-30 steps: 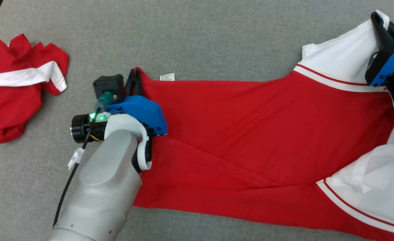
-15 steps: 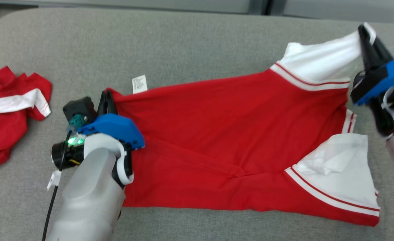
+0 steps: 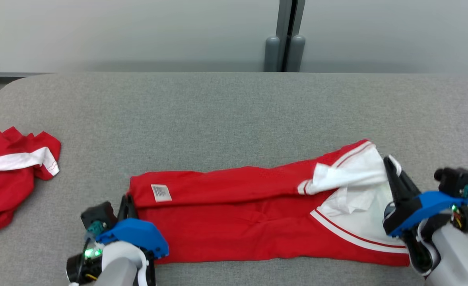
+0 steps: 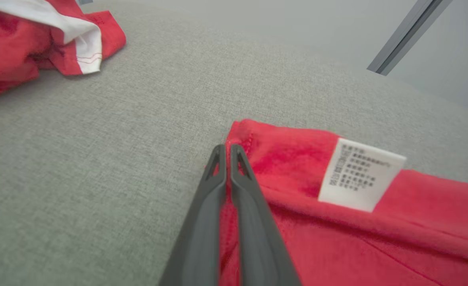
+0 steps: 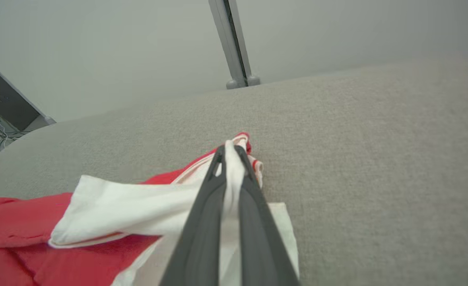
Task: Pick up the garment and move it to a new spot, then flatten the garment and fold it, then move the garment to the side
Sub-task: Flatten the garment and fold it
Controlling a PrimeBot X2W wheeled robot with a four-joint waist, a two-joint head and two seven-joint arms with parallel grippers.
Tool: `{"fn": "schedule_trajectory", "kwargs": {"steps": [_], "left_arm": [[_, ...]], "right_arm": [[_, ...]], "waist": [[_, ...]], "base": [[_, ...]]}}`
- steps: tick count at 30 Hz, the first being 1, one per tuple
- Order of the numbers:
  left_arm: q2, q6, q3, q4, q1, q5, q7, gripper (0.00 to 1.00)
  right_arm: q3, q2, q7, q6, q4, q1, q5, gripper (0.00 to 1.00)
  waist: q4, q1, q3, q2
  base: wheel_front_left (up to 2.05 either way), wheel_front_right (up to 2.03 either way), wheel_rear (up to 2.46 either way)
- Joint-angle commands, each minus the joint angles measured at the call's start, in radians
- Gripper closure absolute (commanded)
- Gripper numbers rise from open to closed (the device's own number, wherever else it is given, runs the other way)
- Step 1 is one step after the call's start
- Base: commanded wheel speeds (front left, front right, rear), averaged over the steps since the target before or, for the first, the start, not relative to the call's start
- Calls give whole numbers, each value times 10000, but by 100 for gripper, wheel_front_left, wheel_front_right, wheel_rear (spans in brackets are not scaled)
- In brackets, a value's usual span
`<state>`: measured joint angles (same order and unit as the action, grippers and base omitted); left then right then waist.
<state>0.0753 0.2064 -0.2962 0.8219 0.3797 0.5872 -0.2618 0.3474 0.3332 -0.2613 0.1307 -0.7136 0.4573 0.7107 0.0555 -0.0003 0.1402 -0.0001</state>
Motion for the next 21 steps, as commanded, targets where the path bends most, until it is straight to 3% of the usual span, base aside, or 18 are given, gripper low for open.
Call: {"fn": "schedule_trajectory", "kwargs": {"steps": [1, 14, 15, 16, 17, 20, 21], "left_arm": [[-31, -16, 77, -4, -138, -46, -42, 100], [-230, -142, 474, -234, -1436, -389, -43, 98], [-231, -123, 502, -301, -1488, -461, -43, 64], [-233, -58, 588, -471, -1524, -542, -44, 0], [-235, -13, 707, -670, -1568, -672, -44, 0], [-248, 152, 1008, -1620, -1870, -1397, -42, 0], [-236, 218, 1136, -2400, -2113, -2126, -44, 0]], "right_arm": [[-111, -61, -53, 1, 12, -171, -38, 100], [-924, -798, -54, 1, -358, -1581, -544, 100], [-1016, -839, -54, 1, -431, -1628, -605, 85], [-1081, -873, -54, 1, -472, -1635, -677, 6], [-1227, -885, -54, 1, -393, -1583, -775, 0], [-1768, -945, -52, 1, 20, -1592, -1308, 0], [-2322, -1056, -51, 1, 506, -1757, -1949, 0]], "waist": [[-43, 3, -53, 1], [-51, 3, -505, 1], [-46, 3, -541, 1], [-39, 3, -569, 1], [-38, 3, -592, 1], [-36, 3, -711, 1], [-46, 3, -840, 1]], "base": [[0, 0, 0], [0, 0, 0], [0, 0, 0], [0, 0, 0], [0, 0, 0], [0, 0, 0], [0, 0, 0]]}}
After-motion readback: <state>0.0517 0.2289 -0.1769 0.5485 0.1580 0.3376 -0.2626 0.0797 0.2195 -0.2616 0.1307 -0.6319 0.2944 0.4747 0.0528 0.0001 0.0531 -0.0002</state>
